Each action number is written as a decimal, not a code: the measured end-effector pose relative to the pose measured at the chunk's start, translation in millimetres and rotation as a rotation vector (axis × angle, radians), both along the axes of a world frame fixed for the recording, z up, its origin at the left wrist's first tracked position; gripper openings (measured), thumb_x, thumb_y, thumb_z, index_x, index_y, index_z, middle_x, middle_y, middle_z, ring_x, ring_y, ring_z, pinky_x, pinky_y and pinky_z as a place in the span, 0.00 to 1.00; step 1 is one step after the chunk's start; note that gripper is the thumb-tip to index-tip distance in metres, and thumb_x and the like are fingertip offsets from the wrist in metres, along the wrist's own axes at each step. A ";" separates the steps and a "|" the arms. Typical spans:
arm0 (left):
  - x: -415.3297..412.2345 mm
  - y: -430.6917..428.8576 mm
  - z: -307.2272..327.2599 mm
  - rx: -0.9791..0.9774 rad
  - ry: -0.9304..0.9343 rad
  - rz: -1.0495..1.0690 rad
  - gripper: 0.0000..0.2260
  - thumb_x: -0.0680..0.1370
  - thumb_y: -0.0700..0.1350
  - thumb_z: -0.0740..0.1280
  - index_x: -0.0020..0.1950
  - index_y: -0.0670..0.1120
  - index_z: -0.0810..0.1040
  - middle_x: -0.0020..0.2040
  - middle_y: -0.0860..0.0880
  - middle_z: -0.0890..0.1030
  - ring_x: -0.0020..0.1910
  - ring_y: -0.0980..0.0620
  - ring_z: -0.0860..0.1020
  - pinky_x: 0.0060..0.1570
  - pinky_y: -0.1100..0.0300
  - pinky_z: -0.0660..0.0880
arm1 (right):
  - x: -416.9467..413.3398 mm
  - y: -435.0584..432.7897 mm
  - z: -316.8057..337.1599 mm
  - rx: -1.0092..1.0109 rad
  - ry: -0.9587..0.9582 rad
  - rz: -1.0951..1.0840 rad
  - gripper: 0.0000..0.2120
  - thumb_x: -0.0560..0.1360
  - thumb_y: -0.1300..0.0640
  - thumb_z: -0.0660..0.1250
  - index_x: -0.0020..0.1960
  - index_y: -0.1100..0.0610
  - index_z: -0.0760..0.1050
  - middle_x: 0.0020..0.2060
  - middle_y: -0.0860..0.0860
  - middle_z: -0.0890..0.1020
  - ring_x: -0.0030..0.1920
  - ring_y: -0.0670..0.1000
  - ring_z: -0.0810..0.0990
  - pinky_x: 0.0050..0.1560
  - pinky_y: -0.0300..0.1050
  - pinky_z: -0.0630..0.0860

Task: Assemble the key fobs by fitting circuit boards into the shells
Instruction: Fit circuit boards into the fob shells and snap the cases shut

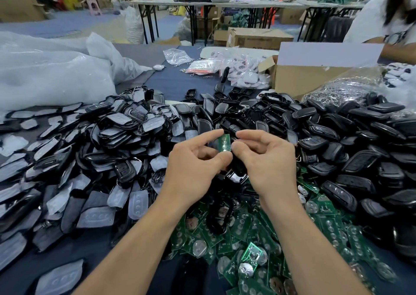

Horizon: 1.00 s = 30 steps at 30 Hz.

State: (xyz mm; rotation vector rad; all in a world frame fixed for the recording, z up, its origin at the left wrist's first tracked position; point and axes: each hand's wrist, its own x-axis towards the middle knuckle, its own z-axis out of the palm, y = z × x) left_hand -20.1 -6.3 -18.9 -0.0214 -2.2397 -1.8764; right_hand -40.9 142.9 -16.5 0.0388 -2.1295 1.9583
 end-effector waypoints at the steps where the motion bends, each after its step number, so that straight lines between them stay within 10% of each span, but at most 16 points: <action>1: -0.4 -0.5 -0.1 -0.011 -0.011 0.013 0.23 0.71 0.48 0.77 0.66 0.59 0.82 0.38 0.51 0.88 0.36 0.53 0.84 0.47 0.50 0.84 | -0.1 0.5 0.4 0.007 -0.032 0.022 0.10 0.70 0.60 0.78 0.46 0.46 0.86 0.39 0.43 0.88 0.43 0.43 0.87 0.48 0.42 0.82; 5: -0.6 -3.9 -0.6 -0.100 -0.008 0.145 0.24 0.74 0.44 0.78 0.67 0.63 0.81 0.38 0.59 0.87 0.37 0.64 0.83 0.43 0.69 0.77 | 1.8 3.6 2.3 0.052 -0.122 0.050 0.12 0.71 0.63 0.76 0.47 0.47 0.87 0.38 0.43 0.88 0.37 0.42 0.85 0.33 0.32 0.77; 11: -1.7 -7.8 4.0 -0.104 -0.005 0.207 0.29 0.75 0.38 0.77 0.72 0.61 0.77 0.40 0.61 0.87 0.43 0.58 0.86 0.51 0.62 0.80 | 3.8 -0.7 7.4 0.210 -0.032 0.017 0.12 0.72 0.54 0.77 0.55 0.44 0.86 0.42 0.36 0.87 0.45 0.35 0.84 0.45 0.25 0.76; 19: 3.5 -6.2 3.1 -0.198 0.045 0.089 0.20 0.72 0.42 0.80 0.60 0.59 0.85 0.45 0.61 0.88 0.47 0.67 0.84 0.48 0.72 0.79 | 3.3 4.4 13.2 0.068 0.034 0.038 0.13 0.74 0.64 0.74 0.41 0.46 0.86 0.34 0.48 0.87 0.35 0.49 0.85 0.40 0.49 0.82; 24: 9.0 6.6 -1.6 -0.606 -0.014 0.024 0.24 0.74 0.51 0.78 0.69 0.62 0.80 0.68 0.64 0.79 0.62 0.64 0.77 0.66 0.65 0.71 | -2.2 14.0 15.3 -0.304 -0.146 0.075 0.13 0.80 0.68 0.62 0.40 0.56 0.76 0.37 0.61 0.85 0.33 0.59 0.86 0.29 0.44 0.80; 30: 2.8 9.0 -6.1 -0.872 0.041 -0.074 0.15 0.76 0.52 0.75 0.62 0.58 0.85 0.69 0.62 0.77 0.70 0.59 0.67 0.67 0.68 0.58 | -5.4 15.9 8.6 -0.043 -0.127 0.060 0.08 0.69 0.70 0.70 0.38 0.60 0.75 0.29 0.58 0.80 0.28 0.50 0.76 0.28 0.41 0.72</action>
